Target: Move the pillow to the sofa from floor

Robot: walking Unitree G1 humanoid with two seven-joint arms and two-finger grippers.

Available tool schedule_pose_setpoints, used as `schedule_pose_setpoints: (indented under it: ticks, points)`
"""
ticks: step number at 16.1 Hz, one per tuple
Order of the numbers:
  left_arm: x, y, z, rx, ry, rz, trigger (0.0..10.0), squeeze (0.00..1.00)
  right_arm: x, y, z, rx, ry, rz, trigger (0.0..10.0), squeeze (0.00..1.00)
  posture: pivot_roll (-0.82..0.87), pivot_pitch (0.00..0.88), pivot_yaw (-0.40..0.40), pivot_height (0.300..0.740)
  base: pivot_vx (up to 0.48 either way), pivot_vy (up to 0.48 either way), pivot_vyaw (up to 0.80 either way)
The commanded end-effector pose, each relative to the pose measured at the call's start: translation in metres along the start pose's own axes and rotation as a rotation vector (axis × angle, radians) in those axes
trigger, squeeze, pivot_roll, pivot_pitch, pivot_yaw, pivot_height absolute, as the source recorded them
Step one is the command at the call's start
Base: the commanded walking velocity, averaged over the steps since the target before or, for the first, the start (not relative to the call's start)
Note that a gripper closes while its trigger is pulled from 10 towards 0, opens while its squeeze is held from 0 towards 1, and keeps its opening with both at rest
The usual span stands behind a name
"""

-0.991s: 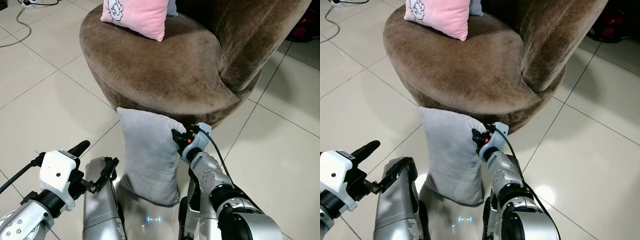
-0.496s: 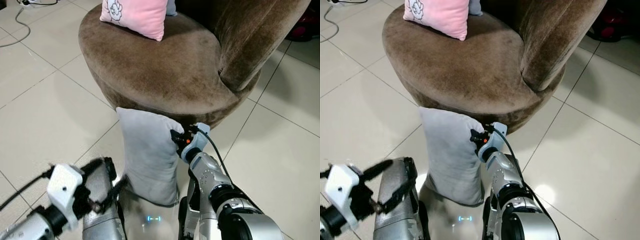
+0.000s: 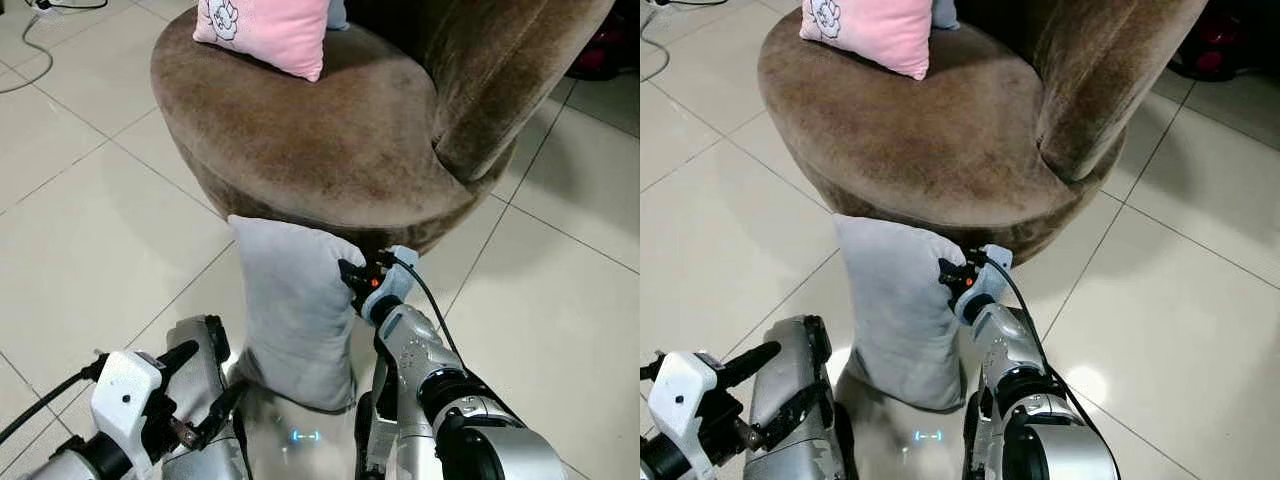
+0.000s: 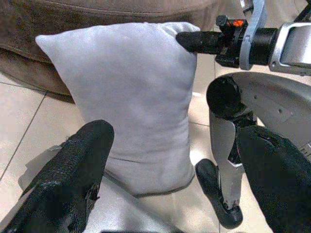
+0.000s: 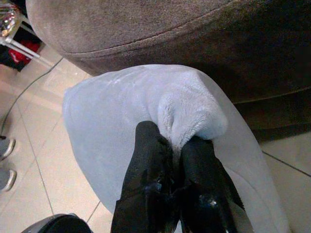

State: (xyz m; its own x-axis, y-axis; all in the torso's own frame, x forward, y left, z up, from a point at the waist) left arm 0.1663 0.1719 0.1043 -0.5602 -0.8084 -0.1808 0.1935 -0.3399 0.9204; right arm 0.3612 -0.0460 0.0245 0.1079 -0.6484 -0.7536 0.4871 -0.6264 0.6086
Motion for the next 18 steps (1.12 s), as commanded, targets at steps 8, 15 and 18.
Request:
schedule_pose_setpoints:
  ticks: [8, 15, 18]
  points:
    - [-0.013, -0.008, -0.020, 0.057, 0.264, 0.046, 10.0, 0.12, -0.087, 0.079, 0.045, 0.257, 0.301, -0.054, 0.0, 0.00, 0.12, 0.000, -0.077, 0.465, 0.000, 0.000, 0.00]
    - [-0.051, 0.046, -0.073, 0.244, 0.394, -0.045, 10.0, 0.11, -0.092, 0.140, 0.088, 0.458, 0.207, 0.030, 10.0, 0.00, 0.06, 0.000, 0.000, 0.465, 0.000, 0.000, 0.00]
    - [-0.061, 0.066, -0.083, 0.276, 0.439, -0.143, 10.0, 0.10, -0.064, 0.130, 0.092, 0.418, 0.068, 0.276, 10.0, 0.00, 0.05, 0.000, 0.001, 0.485, 0.000, 0.000, 0.00]
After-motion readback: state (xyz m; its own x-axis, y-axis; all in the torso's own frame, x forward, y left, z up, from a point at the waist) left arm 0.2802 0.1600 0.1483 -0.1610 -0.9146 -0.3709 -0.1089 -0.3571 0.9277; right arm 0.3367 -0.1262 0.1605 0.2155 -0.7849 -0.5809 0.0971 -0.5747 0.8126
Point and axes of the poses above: a point about 5 cm out from each wrist's last joint towards the gripper, its own z axis pointing back from the gripper into the wrist, its own y axis along the axis of the wrist's last joint, x = y × z, the point moved 5 cm from there along -z, pointing out of the wrist towards the gripper, and after that the axes turned 13 degrees about -z, right-handed, at the moved point
